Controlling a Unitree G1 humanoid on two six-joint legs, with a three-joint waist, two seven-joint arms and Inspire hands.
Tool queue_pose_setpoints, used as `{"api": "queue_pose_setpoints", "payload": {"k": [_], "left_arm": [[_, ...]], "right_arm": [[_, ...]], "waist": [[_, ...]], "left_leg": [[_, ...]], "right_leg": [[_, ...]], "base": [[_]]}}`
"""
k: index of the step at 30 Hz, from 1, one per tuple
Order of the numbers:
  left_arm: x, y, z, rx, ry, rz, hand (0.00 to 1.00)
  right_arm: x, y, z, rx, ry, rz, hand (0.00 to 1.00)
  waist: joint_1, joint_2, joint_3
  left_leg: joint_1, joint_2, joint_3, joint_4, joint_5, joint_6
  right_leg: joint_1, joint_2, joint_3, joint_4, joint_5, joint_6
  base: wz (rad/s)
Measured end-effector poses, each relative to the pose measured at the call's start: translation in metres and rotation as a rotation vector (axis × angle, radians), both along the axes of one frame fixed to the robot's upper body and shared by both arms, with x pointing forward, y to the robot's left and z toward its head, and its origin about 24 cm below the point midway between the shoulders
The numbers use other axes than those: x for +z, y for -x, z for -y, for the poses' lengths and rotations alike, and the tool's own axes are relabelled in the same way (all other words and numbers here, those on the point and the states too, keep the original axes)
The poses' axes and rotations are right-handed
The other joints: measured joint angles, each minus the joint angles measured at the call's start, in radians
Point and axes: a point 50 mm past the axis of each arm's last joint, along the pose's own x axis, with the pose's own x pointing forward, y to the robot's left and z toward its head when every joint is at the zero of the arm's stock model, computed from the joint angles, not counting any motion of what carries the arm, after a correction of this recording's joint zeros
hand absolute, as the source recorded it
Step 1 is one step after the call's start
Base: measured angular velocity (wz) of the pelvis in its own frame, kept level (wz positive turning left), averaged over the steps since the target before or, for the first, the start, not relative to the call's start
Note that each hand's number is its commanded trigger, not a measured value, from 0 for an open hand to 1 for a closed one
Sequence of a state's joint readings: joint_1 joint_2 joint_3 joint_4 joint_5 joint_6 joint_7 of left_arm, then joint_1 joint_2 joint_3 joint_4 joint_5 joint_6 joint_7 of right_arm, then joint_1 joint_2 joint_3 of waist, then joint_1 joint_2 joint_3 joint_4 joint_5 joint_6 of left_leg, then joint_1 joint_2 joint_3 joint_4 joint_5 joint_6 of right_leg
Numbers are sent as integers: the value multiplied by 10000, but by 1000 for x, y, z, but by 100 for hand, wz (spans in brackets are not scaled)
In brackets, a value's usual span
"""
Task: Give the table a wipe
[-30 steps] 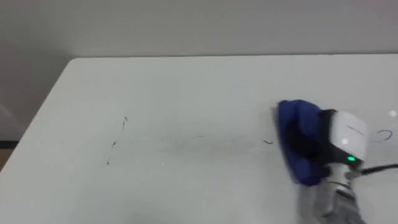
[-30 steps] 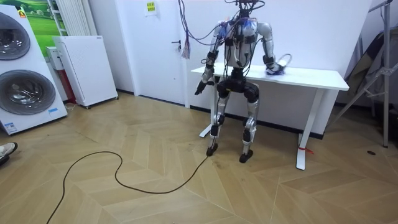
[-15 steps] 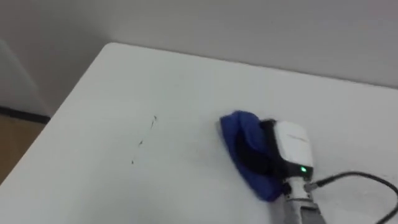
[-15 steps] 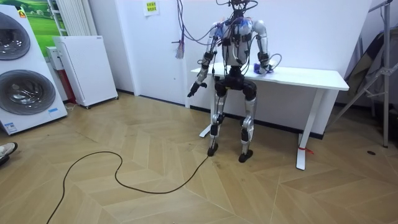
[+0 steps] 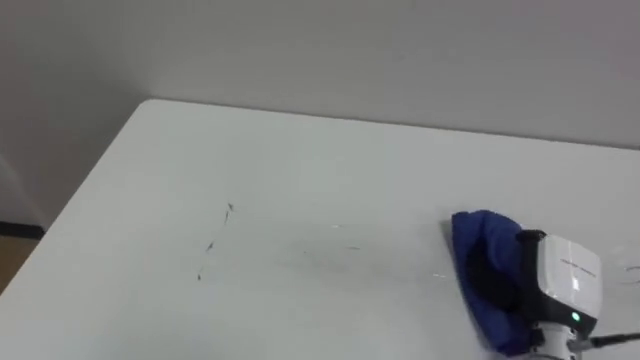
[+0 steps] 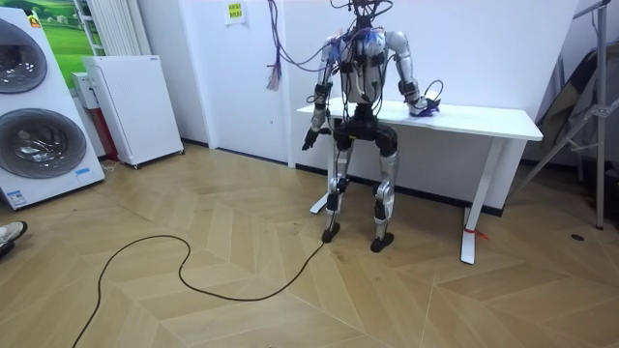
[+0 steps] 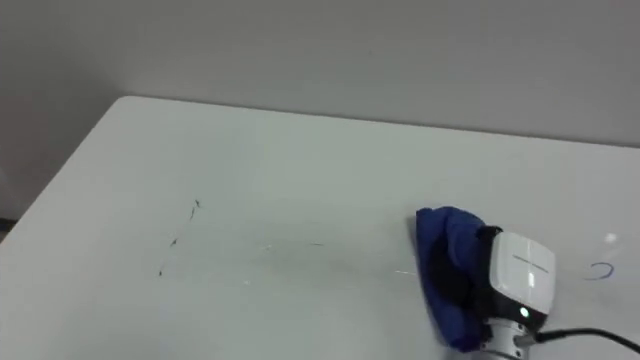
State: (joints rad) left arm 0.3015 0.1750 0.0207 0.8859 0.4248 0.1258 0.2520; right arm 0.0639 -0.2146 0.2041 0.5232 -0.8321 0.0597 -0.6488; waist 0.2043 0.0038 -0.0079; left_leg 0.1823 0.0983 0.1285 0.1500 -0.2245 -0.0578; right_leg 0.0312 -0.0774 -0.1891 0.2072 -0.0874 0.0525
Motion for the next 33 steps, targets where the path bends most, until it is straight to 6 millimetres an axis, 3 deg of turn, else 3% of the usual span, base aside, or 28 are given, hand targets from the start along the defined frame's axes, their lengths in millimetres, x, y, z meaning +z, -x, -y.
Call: {"api": "queue_pose_setpoints", "payload": {"k": [2,5,8,11,15,17,20,24,26,27,28,30,31,32,33], "left_arm": [[-1,-7,5,-283,83,96,0],[-3,-5,5,-368,69,-210,0],[-4,12,3,-111,50,-741,0],[-3,35,2,181,194,-1370,0],[0,38,-5,604,177,-1236,0],[1,37,-12,994,18,-1082,0],[2,28,-14,907,-13,-866,0],[0,18,-9,608,82,-592,0],[0,7,-5,300,134,-409,0],[0,4,-6,235,133,-356,0],[0,-6,-7,160,109,-153,0],[1,-21,-6,2,162,223,0],[1,-32,-4,-228,231,468,0],[1,-41,-2,-442,304,693,0],[2,-45,-2,-555,320,836,0]], "right_arm": [[9,-21,-42,1785,-470,-150,100],[21,-37,-82,3632,-225,-102,100],[23,-41,-90,4144,-174,-91,100],[16,-31,-82,4101,-251,-122,100],[0,-9,-53,2935,-445,212,100],[-8,15,-20,1537,-208,479,100],[-13,30,10,231,211,569,100],[-11,15,12,-5,505,464,100],[-11,3,0,-244,242,162,100],[-11,1,-4,-205,224,61,100],[-8,-6,-15,106,86,-47,100],[0,-23,-39,980,-155,-4,100],[9,-37,-61,1739,-235,134,100],[20,-52,-80,2681,-50,360,100],[26,-58,-92,3207,-54,504,100]], "waist": [[304,-22,87],[716,-34,138],[892,-5,150],[703,45,169],[181,44,148],[-115,67,135],[-376,176,111],[-203,353,122],[50,410,116],[192,424,120],[602,410,128],[1097,407,132],[1453,402,140],[1840,385,169],[1933,359,221]], "left_leg": [[-64,35,-117,12,-14,-22],[-234,9,-350,9,-11,-16],[-281,-25,-495,15,-19,6],[-179,-23,-485,-9,-34,29],[-110,-155,-461,46,-71,103],[-108,-349,-453,281,-178,291],[-240,-611,-313,872,-554,592],[-269,-720,211,1614,-1000,918],[-419,-537,622,2039,-1244,1086],[-448,-445,674,2142,-1268,1032],[-565,-242,899,2345,-1337,963],[-1028,38,885,2759,-1424,823],[-1233,164,773,2809,-1395,709],[-1407,170,228,2775,-1348,606],[-1495,164,-158,2740,-1323,532]], "right_leg": [[-137,95,-7,11,63,-83],[-296,134,-12,22,68,-103],[-275,104,-91,-7,36,-54],[-174,71,-481,-47,33,-49],[51,-168,-794,-2,-110,100],[109,-443,-853,318,-248,247],[-303,-934,-929,1442,-385,401],[-901,-1556,-1577,2808,-286,251],[-1192,-1858,-1987,3412,-102,-7],[-1264,-1846,-1987,3611,-57,-67],[-1568,-1870,-1887,4175,9,-145],[-1885,-2063,-1594,4499,-174,-50],[-1897,-2283,-1311,4318,-438,92],[-1817,-2449,-1016,3722,-514,209],[-1735,-2506,-932,3291,-497,240]], "base": [[-20],[2],[13],[0],[24],[12],[-7],[-46],[-34],[-38],[-44],[-29],[-12],[-15],[0]]}}
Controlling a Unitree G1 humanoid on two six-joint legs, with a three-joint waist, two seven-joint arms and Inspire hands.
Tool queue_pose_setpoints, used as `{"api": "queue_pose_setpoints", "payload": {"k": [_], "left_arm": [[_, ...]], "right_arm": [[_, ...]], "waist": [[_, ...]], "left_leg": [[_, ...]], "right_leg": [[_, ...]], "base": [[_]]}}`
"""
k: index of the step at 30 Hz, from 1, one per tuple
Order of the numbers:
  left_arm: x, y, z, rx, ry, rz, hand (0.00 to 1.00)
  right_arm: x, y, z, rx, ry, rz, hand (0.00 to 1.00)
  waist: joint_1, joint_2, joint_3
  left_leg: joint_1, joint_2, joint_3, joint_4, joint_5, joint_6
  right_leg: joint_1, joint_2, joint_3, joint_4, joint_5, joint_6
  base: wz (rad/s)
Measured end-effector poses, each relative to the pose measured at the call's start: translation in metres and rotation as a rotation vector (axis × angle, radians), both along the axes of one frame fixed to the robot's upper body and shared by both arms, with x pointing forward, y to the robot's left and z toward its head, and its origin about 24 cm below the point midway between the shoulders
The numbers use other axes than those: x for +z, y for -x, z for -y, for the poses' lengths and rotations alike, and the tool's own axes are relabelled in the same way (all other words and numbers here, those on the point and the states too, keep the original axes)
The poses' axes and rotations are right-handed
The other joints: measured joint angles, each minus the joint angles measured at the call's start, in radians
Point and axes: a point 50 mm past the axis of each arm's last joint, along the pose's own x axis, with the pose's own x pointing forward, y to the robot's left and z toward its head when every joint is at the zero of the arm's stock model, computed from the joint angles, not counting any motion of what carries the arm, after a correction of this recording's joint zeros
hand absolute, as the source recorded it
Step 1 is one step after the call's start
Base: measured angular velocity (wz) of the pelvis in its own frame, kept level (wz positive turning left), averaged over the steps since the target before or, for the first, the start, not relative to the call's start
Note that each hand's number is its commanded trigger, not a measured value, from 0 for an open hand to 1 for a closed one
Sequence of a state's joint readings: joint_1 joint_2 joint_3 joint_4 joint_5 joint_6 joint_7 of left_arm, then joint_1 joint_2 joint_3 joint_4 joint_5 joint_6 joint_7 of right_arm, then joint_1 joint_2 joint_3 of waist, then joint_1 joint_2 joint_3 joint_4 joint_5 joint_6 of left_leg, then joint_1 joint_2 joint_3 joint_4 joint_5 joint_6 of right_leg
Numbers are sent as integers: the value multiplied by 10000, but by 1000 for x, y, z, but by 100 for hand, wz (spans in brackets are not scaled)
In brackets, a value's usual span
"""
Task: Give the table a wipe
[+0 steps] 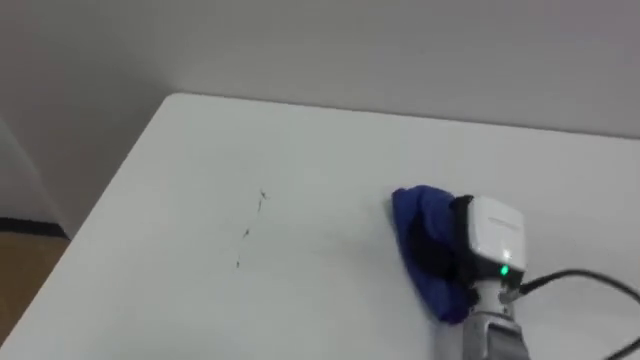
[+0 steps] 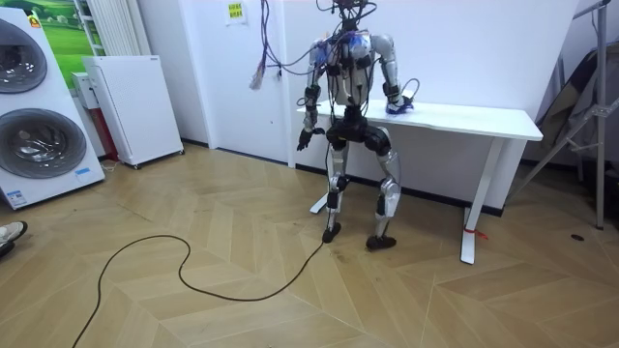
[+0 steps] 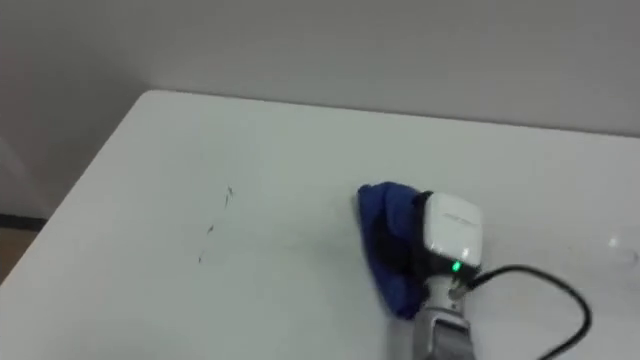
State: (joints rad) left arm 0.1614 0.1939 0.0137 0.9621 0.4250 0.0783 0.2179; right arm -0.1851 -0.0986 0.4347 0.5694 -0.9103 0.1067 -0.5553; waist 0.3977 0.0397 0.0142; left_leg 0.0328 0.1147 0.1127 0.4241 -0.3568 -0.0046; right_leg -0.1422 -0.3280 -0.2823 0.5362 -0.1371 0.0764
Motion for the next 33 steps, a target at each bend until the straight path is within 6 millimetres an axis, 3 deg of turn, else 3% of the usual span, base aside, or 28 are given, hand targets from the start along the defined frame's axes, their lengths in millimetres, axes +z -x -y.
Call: {"api": "queue_pose_setpoints", "payload": {"k": [1,2,3,4,5,6,7,9,11,12,14,17,19,20,22,24,25,26,28,29,30,32,33], "left_arm": [[2,-9,0,-84,20,284,0],[4,-17,0,-190,16,451,0],[4,-21,1,-305,18,514,0],[5,-26,2,-582,-4,559,0],[5,-25,2,-631,17,492,0],[4,-21,3,-612,80,380,0],[0,-9,3,-531,198,-6,0],[-3,7,2,-348,272,-421,0],[-3,23,-6,288,218,-540,0],[-3,33,-9,546,172,-695,0],[-1,52,-17,1155,11,-918,0],[1,63,-24,1500,-213,-1060,0],[1,63,-23,1481,-194,-1050,0],[1,61,-21,1405,-154,-984,0],[-1,58,-17,1185,-90,-1018,0],[-2,59,-13,982,-37,-1119,0],[-4,61,-10,1019,-43,-1179,0],[-5,69,-7,1099,-38,-1381,0],[-7,77,-4,1049,-27,-1769,0],[-8,77,-2,1037,-17,-1788,0],[-8,75,-1,1061,-5,-1741,0],[-9,72,0,1332,71,-1639,0],[-8,70,0,1436,80,-1587,0]], "right_arm": [[11,-10,-22,859,-192,312,100],[20,-16,-34,1425,-439,621,100],[23,-18,-36,1566,-505,733,100],[22,-19,-35,1568,-586,671,100],[19,-19,-31,1441,-738,589,100],[18,-18,-29,1352,-953,587,100],[11,-14,-25,1262,-1125,434,100],[0,-6,-11,984,-1316,128,100],[-9,7,25,-24,-1364,251,100],[-11,12,36,-358,-1329,345,100],[-18,43,99,-2471,-939,683,100],[-20,84,164,-4810,10,656,100],[-21,100,182,-5609,223,484,100],[-21,102,185,-5879,275,405,100],[-23,100,182,-6067,287,318,100],[-21,90,178,-6207,204,310,100],[-20,81,172,-6069,114,181,100],[-18,70,162,-5699,-49,108,100],[-12,48,138,-4651,-300,55,100],[-7,33,118,-3746,-487,167,100],[-3,27,111,-3336,-484,250,100],[0,11,74,-2180,-826,456,100],[-1,11,69,-2020,-898,427,100]], "waist": [[199,-61,73],[182,-136,98],[172,-191,84],[46,-276,81],[-2,-411,39],[24,-347,34],[-73,-190,53],[-472,-161,46],[-1088,-272,72],[-1363,-314,58],[-2301,-425,-40],[-2716,-501,-162],[-2820,-497,-274],[-2820,-558,-265],[-2787,-534,-243],[-2555,-393,-192],[-2336,-225,-167],[-2019,-79,-96],[-1672,181,-55],[-1546,323,28],[-1476,328,21],[-1444,363,39],[-1475,353,24]], "left_leg": [[-203,-4,-1000,-96,61,-184],[-474,56,-1896,-180,159,-421],[-605,116,-2207,-225,231,-562],[-819,189,-2950,-318,330,-842],[-904,312,-3199,-298,274,-1147],[-837,362,-3235,-281,258,-1275],[-628,619,-3215,-298,453,-1530],[-368,923,-2579,-577,1049,-1614],[-36,1350,-1272,-1141,1728,-1761],[-19,1387,-1099,-1253,1890,-1794],[-43,1447,-407,-1516,2477,-1768],[-163,1586,545,-1512,2826,-1674],[-190,1656,1099,-1476,2863,-1641],[-179,1685,1371,-1437,2859,-1636],[-289,1720,1341,-1148,2819,-1566],[-208,1736,1341,-792,2574,-1182],[-17,1693,1290,-701,2329,-1012],[151,1356,904,-743,1847,-1147],[392,788,659,-1220,1555,-1212],[480,652,666,-1489,1566,-1225],[464,628,669,-1598,1588,-1282],[90,457,705,-1695,1635,-1280],[29,426,668,-1731,1653,-1252]], "right_leg": [[283,-14,93,-1042,82,104],[671,78,119,-2198,338,243],[834,146,162,-2658,532,275],[1090,297,231,-3188,834,331],[1119,403,139,-3019,912,665],[1214,455,33,-2765,647,1056],[1353,680,-99,-2393,120,1154],[1471,776,-262,-1898,-447,974],[1454,902,-439,-1405,-929,759],[1480,897,-555,-1343,-1026,716],[1784,883,-972,-1394,-1132,664],[1986,896,-1554,-1439,-1201,557],[2038,913,-1768,-1465,-1238,516],[2107,940,-1894,-1612,-1259,481],[2195,1021,-1847,-1767,-1252,452],[2246,1095,-1519,-1751,-1218,401],[2184,1202,-1110,-1778,-1171,343],[1978,1276,-631,-1671,-1099,283],[1553,1344,76,-1615,-903,287],[1233,1372,402,-1576,-750,272],[1062,1399,537,-1575,-666,278],[501,1406,854,-1689,-420,428],[516,1412,853,-1785,-330,448]], "base": [[47],[75],[123],[121],[101],[51],[25],[27],[19],[37],[59],[36],[19],[4],[0],[-29],[-85],[-100],[-103],[-85],[-66],[-40],[-9]]}}
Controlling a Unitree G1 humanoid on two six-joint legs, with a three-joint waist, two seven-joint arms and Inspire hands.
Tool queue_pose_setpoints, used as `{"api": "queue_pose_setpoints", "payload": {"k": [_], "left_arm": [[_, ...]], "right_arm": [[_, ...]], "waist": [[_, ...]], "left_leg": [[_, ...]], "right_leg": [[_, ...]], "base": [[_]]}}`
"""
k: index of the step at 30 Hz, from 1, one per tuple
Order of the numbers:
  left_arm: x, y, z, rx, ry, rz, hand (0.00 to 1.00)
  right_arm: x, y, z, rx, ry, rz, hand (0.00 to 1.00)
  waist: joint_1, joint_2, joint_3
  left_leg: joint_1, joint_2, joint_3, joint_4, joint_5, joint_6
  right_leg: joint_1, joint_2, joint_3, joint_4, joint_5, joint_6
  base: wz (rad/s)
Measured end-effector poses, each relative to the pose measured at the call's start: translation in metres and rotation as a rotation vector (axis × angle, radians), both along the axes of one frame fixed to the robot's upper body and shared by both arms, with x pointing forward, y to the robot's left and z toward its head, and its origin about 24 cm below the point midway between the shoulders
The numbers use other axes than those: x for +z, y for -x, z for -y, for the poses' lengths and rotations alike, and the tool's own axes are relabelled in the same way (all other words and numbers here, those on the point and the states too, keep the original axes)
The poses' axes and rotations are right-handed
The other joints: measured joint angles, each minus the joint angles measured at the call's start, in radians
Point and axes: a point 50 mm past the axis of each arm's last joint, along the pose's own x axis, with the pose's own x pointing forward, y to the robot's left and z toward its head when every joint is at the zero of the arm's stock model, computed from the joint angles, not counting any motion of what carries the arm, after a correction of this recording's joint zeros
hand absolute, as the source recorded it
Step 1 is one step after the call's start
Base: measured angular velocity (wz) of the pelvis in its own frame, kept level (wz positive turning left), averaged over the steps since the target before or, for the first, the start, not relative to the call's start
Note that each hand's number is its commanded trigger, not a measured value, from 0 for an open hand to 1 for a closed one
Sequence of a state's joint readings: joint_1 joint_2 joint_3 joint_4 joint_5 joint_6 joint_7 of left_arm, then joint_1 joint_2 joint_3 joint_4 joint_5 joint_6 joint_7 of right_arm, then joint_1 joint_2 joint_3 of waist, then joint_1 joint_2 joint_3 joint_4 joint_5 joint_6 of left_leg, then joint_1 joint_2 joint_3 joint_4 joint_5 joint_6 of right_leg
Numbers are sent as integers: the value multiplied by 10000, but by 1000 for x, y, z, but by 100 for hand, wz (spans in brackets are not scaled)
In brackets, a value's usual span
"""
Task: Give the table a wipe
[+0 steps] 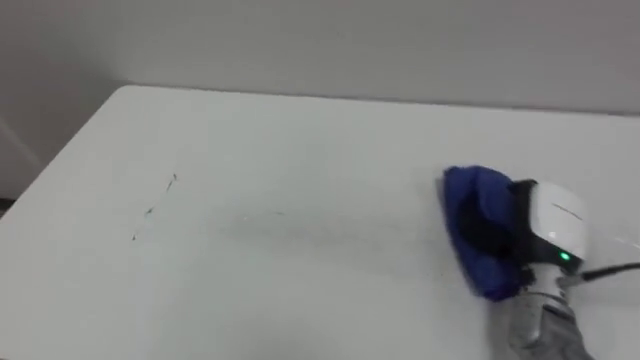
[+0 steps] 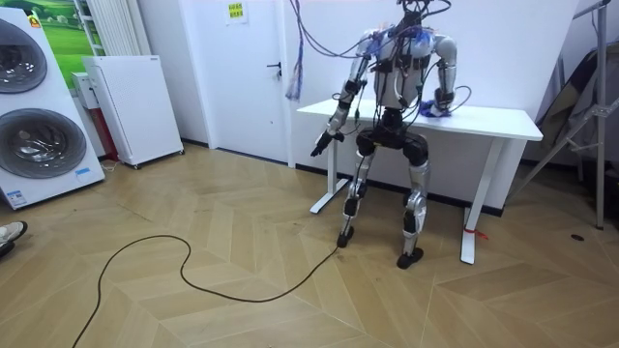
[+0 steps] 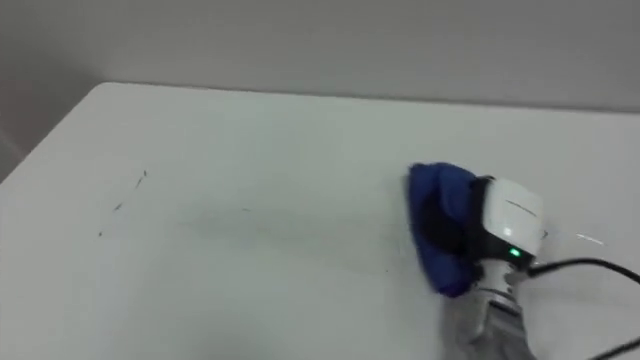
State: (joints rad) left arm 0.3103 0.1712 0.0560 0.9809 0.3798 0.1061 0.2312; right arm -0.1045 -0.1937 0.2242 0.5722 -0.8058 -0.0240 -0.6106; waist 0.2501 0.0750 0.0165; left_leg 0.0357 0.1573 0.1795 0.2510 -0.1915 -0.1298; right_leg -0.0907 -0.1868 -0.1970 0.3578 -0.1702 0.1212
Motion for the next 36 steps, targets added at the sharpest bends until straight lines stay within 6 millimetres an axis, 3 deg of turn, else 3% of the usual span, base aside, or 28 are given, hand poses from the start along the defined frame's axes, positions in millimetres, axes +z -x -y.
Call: {"api": "queue_pose_setpoints", "payload": {"k": [3,4,6,7,8,10,14,16,18,21,24,25,26,27,29,30,32,36], "left_arm": [[2,-4,-1,491,-11,201,0],[3,-6,-3,497,-83,332,0],[5,-4,-7,479,-284,431,0],[8,-5,-12,242,-572,490,0],[11,-10,-19,-5,-858,674,0],[15,-11,-27,63,-1154,857,0],[19,-10,-35,366,-1653,1176,0],[20,-6,-36,388,-1826,1142,0],[18,-9,-32,290,-1691,1182,0],[13,-8,-21,64,-1318,1040,0],[9,-18,-8,-203,-945,1129,0],[6,-22,-4,-293,-825,1086,0],[6,-28,-2,-347,-746,1204,0],[6,-32,-1,-391,-725,1273,0],[4,-36,5,-744,-532,1214,0],[3,-36,8,-840,-464,1147,0],[1,-23,13,-886,-283,769,0],[2,20,5,-174,-296,-512,0]], "right_arm": [[-14,13,-3,171,-91,-136,100],[-20,20,0,51,-268,-178,100],[-31,40,10,-363,-592,-283,100],[-38,59,22,-1066,-861,-297,100],[-43,78,35,-1906,-961,-273,100],[-47,103,53,-3024,-794,-247,100],[-42,156,103,-5299,-171,-147,100],[-41,164,114,-5552,24,-357,100],[-42,162,113,-5505,-21,-455,100],[-40,141,106,-5350,-63,-424,100],[-39,107,81,-4783,-438,-670,100],[-36,87,64,-3931,-519,-829,100],[-28,60,39,-2545,-584,-873,100],[-24,48,26,-1737,-504,-875,100],[-4,11,-29,1013,-151,-430,100],[0,6,-39,1467,-55,-274,100],[12,-6,-59,2630,406,55,100],[-8,11,-47,2392,653,-809,100]], "waist": [[-336,-225,-42],[-661,-304,-65],[-1034,-562,-173],[-1274,-675,-286],[-1501,-914,-303],[-1634,-1093,-295],[-1733,-1027,-347],[-1671,-1005,-344],[-1666,-983,-340],[-1568,-870,-324],[-1261,-756,-241],[-938,-720,-225],[-691,-684,-122],[-633,-692,-86],[-324,-625,-23],[-199,-588,-6],[210,-523,-49],[258,-613,-106]], "left_leg": [[-49,-225,-371,-325,54,90],[60,-296,-529,-384,125,190],[224,-389,-550,-440,150,240],[280,-447,-435,-439,165,287],[344,-504,-382,-442,157,330],[471,-542,-245,-462,97,408],[532,-658,-168,-459,-102,574],[650,-656,-169,-476,-161,589],[718,-653,-180,-488,-183,594],[928,-643,-226,-621,-205,588],[991,-619,-504,-644,-250,562],[981,-583,-565,-646,-255,563],[926,-575,-883,-639,-273,580],[857,-573,-1075,-632,-275,582],[565,-559,-1752,-603,-223,508],[539,-564,-1870,-604,-214,503],[398,-627,-2246,-643,-137,557],[443,-749,-2217,-627,-97,608]], "right_leg": [[262,4,-12,-398,277,-36],[463,12,-17,-629,325,-4],[790,-22,-12,-983,375,78],[1062,-42,-14,-1215,386,129],[1337,-43,-14,-1466,401,178],[1518,-40,-23,-1611,430,214],[1607,1,-163,-1579,459,200],[1653,2,-413,-1516,484,166],[1739,7,-639,-1553,532,137],[1792,71,-783,-1544,618,49],[1654,281,-785,-1550,824,-153],[1469,406,-782,-1513,920,-289],[1351,561,-787,-1518,1024,-423],[1293,626,-784,-1523,1045,-456],[1096,831,-801,-1540,985,-582],[1066,856,-817,-1540,961,-618],[1034,874,-830,-1544,801,-610],[1295,705,-1044,-1546,600,-477]], "base": [[21],[31],[32],[45],[45],[4],[-7],[-10],[-8],[-25],[-45],[-59],[-53],[-19],[16],[21],[31],[41]]}}
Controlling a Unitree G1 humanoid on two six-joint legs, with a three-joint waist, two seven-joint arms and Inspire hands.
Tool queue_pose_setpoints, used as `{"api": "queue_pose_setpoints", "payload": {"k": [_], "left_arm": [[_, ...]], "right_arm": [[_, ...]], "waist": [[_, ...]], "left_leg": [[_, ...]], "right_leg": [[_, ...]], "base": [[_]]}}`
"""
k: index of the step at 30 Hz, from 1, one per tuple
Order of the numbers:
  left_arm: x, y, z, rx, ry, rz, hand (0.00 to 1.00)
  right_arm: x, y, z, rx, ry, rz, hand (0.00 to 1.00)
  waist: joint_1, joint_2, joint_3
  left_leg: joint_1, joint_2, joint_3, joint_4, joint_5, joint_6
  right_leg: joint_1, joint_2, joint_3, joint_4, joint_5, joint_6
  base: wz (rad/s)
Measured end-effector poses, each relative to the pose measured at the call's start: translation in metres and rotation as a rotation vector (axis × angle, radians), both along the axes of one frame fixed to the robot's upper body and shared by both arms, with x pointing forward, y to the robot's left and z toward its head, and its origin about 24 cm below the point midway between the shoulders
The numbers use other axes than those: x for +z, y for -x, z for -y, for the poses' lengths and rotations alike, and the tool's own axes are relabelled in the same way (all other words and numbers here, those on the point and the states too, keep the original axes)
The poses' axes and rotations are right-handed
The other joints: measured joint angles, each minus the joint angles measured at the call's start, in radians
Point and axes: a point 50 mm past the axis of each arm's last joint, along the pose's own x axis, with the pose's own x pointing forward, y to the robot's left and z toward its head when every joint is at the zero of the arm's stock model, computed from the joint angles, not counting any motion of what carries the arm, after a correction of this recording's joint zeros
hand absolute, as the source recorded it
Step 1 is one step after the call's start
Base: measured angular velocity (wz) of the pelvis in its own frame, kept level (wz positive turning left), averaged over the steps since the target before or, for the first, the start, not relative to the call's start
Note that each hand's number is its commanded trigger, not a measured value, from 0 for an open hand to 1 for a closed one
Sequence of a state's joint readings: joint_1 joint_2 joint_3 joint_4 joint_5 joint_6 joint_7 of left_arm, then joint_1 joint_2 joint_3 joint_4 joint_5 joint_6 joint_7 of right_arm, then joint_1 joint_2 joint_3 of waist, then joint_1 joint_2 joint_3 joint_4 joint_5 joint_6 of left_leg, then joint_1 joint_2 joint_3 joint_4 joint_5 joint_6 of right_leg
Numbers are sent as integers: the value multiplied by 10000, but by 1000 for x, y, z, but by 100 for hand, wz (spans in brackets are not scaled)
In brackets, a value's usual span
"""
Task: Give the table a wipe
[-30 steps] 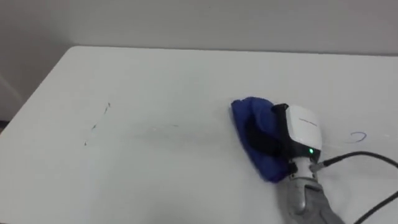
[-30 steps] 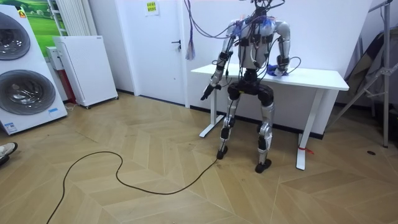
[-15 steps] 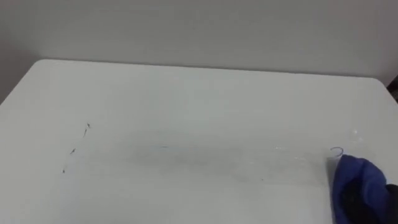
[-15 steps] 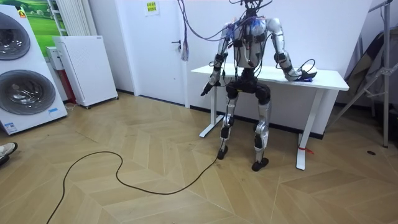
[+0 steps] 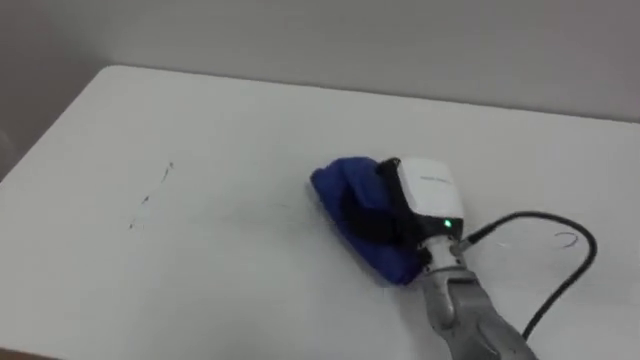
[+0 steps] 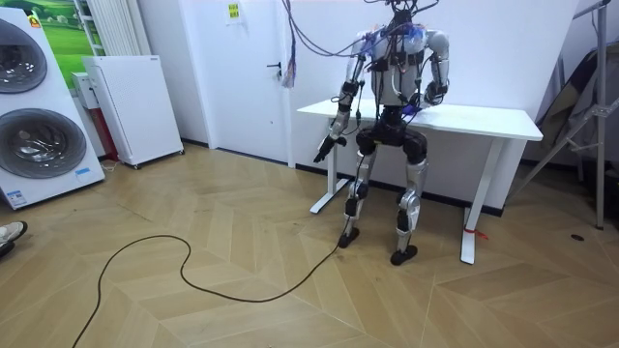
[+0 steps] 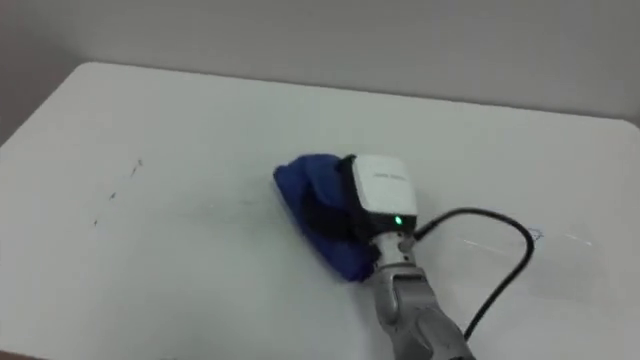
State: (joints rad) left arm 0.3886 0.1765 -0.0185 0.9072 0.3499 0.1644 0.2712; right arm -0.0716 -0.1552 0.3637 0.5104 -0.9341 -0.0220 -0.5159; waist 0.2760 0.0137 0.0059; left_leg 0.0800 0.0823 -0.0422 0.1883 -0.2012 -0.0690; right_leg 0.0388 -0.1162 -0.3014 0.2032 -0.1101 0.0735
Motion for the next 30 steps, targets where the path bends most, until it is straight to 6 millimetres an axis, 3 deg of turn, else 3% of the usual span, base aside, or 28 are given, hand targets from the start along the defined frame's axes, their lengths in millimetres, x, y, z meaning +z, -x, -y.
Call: {"api": "queue_pose_setpoints", "payload": {"k": [3,5,7,9,11,15,17,20,23,25,27,29,30], "left_arm": [[3,14,-8,675,14,-183,0],[6,10,-15,905,-150,115,0],[7,5,-19,799,-298,256,0],[7,-1,-19,686,-274,399,0],[6,-15,-17,454,-159,751,0],[5,-37,-13,87,-3,1194,0],[4,-52,-14,2,8,1415,0],[9,-78,-17,-338,-55,2009,0],[11,-94,-13,-870,51,2385,0],[10,-85,-16,-892,0,2155,0],[9,-71,-18,-782,1,1688,0],[7,-55,-20,-501,176,1274,0],[6,-49,-21,-410,189,1135,0]], "right_arm": [[-17,23,21,-1046,-485,52,100],[-28,48,50,-2492,-715,199,100],[-33,63,74,-3675,-676,235,100],[-36,71,93,-4500,-536,167,100],[-36,66,104,-5013,-533,33,100],[-32,37,95,-5062,-347,-386,100],[-22,5,71,-4237,-327,-542,100],[3,-37,27,-2333,-466,-169,100],[32,-62,5,-1214,-579,891,100],[36,-65,4,-1222,-669,1025,100],[29,-61,11,-1390,-570,754,100],[4,-35,39,-2166,-644,-21,100],[-1,-28,44,-2319,-724,-42,100]], "waist": [[-411,-58,-3],[-731,-144,-19],[-878,-41,3],[-1080,101,-61],[-980,175,-76],[-411,316,-49],[323,276,-12],[997,156,98],[1157,129,140],[1186,68,105],[1162,-25,90],[1089,-75,67],[1006,-73,63]], "left_leg": [[146,-131,579,106,10,123],[261,-376,832,237,-62,336],[353,-547,950,438,-208,541],[311,-662,963,826,-503,732],[113,-783,1054,1655,-932,989],[-99,-701,1447,2433,-1401,1196],[-674,-591,1522,3008,-1663,1336],[-1305,-419,1131,3331,-1661,1277],[-1851,-289,391,3356,-1466,1085],[-1908,-139,278,3143,-1261,811],[-1883,-74,257,3077,-1279,646],[-1428,47,394,2905,-1272,383],[-1260,106,515,2749,-1211,287]], "right_leg": [[359,-274,-258,28,-127,191],[623,-657,-502,270,-300,437],[626,-964,-574,856,-362,526],[504,-1269,-621,1628,-366,532],[90,-1669,-659,2705,-326,474],[-514,-1865,-675,3428,-89,228],[-1071,-1811,-960,3475,19,97],[-1470,-1719,-1134,3356,107,103],[-1593,-1613,-999,3297,45,162],[-1504,-1635,-957,3138,-18,179],[-1371,-1776,-983,2361,51,140],[-913,-1719,-1075,1848,-131,560],[-820,-1660,-1095,1825,-225,575]], "base": [[45],[38],[11],[0],[-16],[-61],[-76],[-7],[90],[91],[53],[31],[0]]}}
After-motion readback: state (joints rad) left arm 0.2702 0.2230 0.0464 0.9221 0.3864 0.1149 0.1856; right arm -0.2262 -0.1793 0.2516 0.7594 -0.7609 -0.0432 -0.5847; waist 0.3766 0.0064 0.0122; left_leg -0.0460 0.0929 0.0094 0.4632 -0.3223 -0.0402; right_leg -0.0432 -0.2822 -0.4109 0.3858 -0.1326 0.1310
